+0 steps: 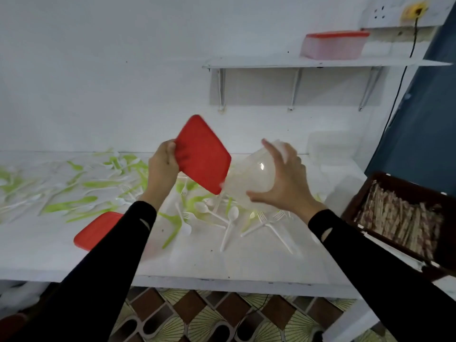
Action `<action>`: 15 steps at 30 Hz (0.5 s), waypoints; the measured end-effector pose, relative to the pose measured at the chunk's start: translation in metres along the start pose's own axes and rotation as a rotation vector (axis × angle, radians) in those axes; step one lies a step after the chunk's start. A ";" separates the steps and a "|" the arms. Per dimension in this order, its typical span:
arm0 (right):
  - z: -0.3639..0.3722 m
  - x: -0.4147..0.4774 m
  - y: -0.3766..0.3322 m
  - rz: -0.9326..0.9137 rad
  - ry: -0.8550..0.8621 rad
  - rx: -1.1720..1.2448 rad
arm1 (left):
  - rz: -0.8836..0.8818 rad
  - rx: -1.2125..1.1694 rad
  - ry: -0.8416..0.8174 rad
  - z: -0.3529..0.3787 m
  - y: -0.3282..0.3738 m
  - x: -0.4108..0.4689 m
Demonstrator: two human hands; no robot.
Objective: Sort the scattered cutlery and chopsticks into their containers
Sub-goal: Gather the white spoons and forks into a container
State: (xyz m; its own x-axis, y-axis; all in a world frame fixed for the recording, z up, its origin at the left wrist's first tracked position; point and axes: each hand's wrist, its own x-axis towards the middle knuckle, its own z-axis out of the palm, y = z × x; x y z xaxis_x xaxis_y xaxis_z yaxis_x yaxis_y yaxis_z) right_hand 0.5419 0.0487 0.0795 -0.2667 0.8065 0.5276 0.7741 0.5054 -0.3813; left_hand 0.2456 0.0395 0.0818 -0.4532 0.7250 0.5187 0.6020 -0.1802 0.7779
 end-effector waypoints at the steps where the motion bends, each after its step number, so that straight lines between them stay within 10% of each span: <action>1: -0.005 0.002 0.006 0.060 0.052 0.016 | -0.089 -0.023 0.015 -0.005 -0.008 0.001; 7: -0.019 0.003 0.026 0.211 0.232 0.368 | -0.564 -0.353 -0.292 0.005 -0.017 -0.068; 15: 0.002 -0.037 0.050 0.353 -0.110 0.603 | -0.733 -0.170 -0.820 0.019 -0.038 -0.167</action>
State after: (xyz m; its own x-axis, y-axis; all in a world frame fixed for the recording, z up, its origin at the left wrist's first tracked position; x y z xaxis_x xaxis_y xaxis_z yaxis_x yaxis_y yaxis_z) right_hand 0.5888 0.0445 0.0391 -0.1398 0.9638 0.2270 0.3802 0.2639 -0.8865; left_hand 0.3114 -0.0620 -0.0410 -0.0530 0.9017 -0.4292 0.2404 0.4287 0.8709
